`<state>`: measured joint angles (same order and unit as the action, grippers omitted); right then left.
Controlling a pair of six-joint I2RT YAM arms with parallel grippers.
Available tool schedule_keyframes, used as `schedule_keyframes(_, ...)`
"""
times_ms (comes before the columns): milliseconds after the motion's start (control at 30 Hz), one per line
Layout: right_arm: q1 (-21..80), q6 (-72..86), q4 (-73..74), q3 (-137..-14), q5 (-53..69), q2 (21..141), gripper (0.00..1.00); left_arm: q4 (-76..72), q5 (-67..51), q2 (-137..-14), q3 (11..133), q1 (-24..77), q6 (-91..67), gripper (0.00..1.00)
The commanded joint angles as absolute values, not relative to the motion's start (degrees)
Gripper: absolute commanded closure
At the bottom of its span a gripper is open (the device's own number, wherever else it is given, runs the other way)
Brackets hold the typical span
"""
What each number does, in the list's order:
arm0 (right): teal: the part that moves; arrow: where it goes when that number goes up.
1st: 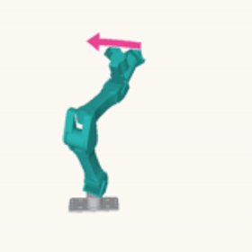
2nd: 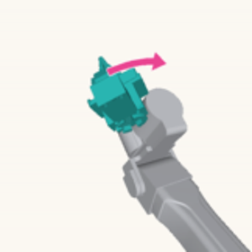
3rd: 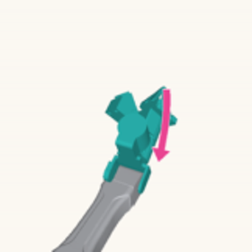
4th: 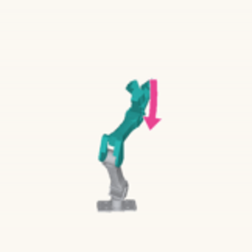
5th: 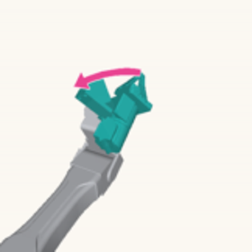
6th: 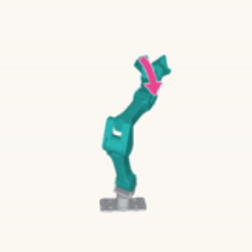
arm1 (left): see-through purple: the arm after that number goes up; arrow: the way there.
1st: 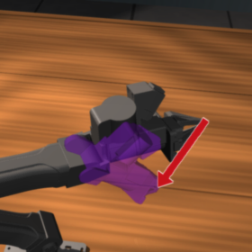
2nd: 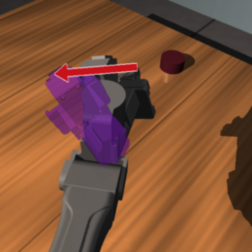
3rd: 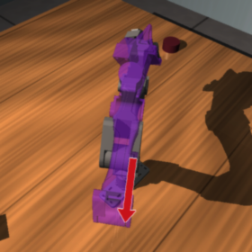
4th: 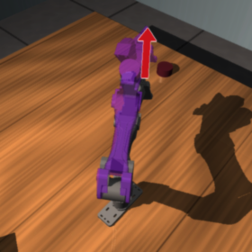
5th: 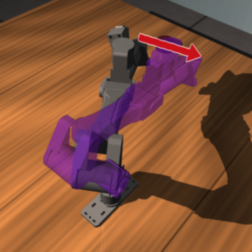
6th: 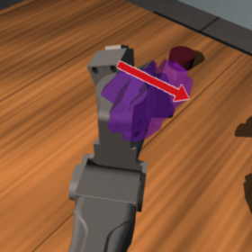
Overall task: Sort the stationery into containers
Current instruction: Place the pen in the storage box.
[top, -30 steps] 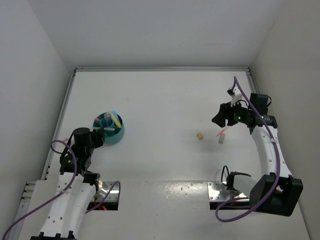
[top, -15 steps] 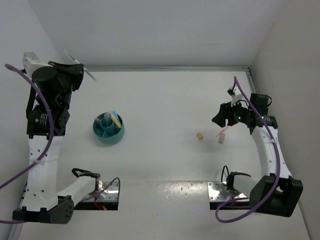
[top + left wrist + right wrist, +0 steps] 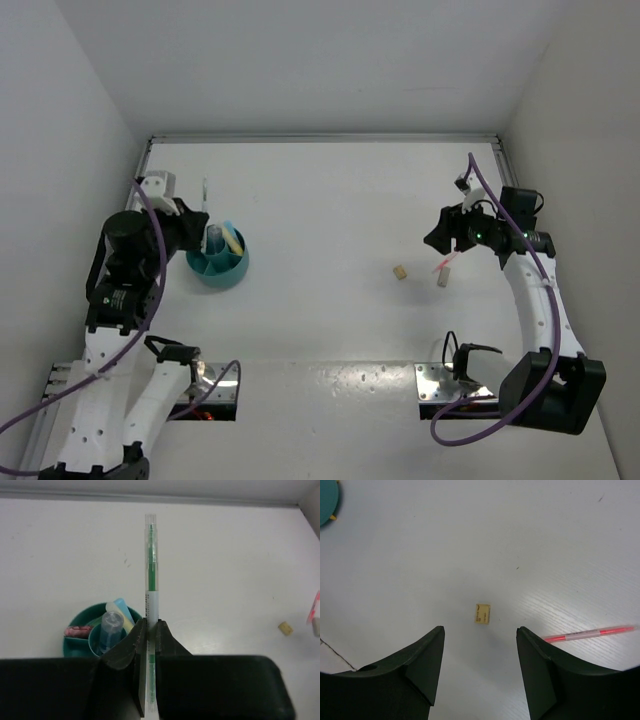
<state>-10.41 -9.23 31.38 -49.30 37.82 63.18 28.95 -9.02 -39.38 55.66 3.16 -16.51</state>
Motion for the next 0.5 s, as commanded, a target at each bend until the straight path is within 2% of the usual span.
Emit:
schedule_keyframes(0,-10.7,-10.1,29.8,-49.2,39.4,62.1,0.4,22.5,-14.1,-35.8,50.4,4.7,-12.6,1.0)
schedule_keyframes(133,-10.7,-10.6,29.8,-49.2,39.9,62.1,0.4,10.8,-6.6,-25.2,36.4,7.3,-15.2,1.0)
schedule_keyframes(367,-10.7,-10.6,29.8,-49.2,39.9,62.6,0.4,-1.7,-5.4,-18.5,29.0,7.3,-17.6,1.0)
schedule_keyframes(467,-10.7,-10.6,30.3,-49.2,39.9,62.6,0.4,-7.5,0.7,-13.2,23.7,7.3,-18.2,1.0)
